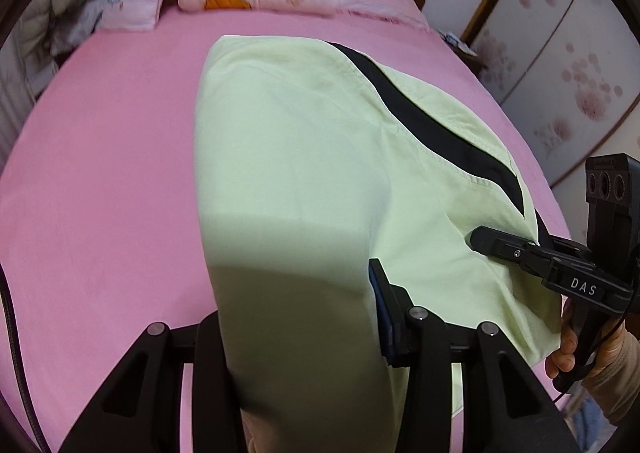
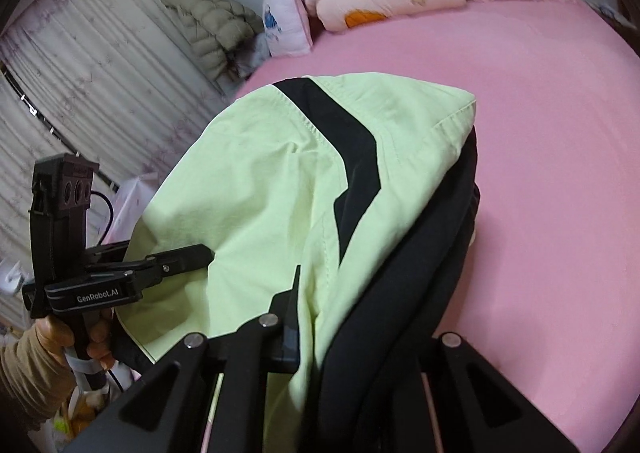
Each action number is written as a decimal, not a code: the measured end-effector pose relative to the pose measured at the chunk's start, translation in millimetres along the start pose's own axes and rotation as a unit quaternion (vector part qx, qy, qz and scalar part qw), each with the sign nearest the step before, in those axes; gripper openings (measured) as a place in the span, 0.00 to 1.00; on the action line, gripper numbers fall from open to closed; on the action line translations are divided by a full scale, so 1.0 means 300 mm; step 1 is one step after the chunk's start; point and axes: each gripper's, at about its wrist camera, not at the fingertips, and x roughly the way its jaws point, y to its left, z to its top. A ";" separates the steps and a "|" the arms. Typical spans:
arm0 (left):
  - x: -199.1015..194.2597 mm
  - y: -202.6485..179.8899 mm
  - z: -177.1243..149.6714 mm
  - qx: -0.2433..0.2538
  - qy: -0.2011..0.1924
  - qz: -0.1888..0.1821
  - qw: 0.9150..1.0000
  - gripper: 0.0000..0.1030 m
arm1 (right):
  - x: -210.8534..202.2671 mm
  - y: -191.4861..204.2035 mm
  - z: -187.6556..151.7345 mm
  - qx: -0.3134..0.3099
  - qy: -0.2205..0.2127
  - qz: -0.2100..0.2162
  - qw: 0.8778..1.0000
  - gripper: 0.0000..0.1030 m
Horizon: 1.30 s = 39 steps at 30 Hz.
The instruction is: Fold large clothes
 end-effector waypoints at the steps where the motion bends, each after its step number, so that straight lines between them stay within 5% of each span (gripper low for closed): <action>1: 0.039 0.069 0.062 0.006 -0.007 0.004 1.000 0.40 | 0.083 0.002 0.070 0.009 -0.007 0.003 1.000 0.12; 5: 0.228 0.227 0.211 0.011 -0.009 0.014 1.000 0.41 | 0.312 -0.027 0.212 0.021 -0.018 -0.007 1.000 0.12; 10: 0.572 0.310 0.212 0.005 0.026 0.039 0.999 0.51 | 0.544 -0.124 0.270 0.029 -0.003 -0.075 0.997 0.16; 12: 0.672 0.328 0.206 0.010 0.055 0.077 0.995 0.74 | 0.600 -0.192 0.243 0.042 0.027 -0.122 0.991 0.22; 14: 0.692 0.338 0.198 0.010 0.036 0.116 0.993 0.93 | 0.645 -0.225 0.233 0.051 0.055 -0.143 0.987 0.38; 18: 0.642 0.338 0.179 0.025 -0.003 0.168 0.985 0.97 | 0.540 -0.241 0.206 0.060 0.031 -0.138 0.988 0.45; 25: 0.506 0.292 0.118 0.024 -0.034 0.245 0.969 0.97 | 0.340 -0.249 0.126 0.049 0.013 -0.210 0.976 0.52; 30: 0.304 0.193 0.076 -0.004 -0.057 0.205 0.977 0.97 | 0.118 -0.224 0.055 0.098 -0.016 -0.175 0.980 0.52; 39: -0.226 -0.279 -0.131 -0.004 -0.083 0.168 0.982 0.97 | -0.434 0.006 -0.059 0.106 -0.052 -0.098 0.988 0.53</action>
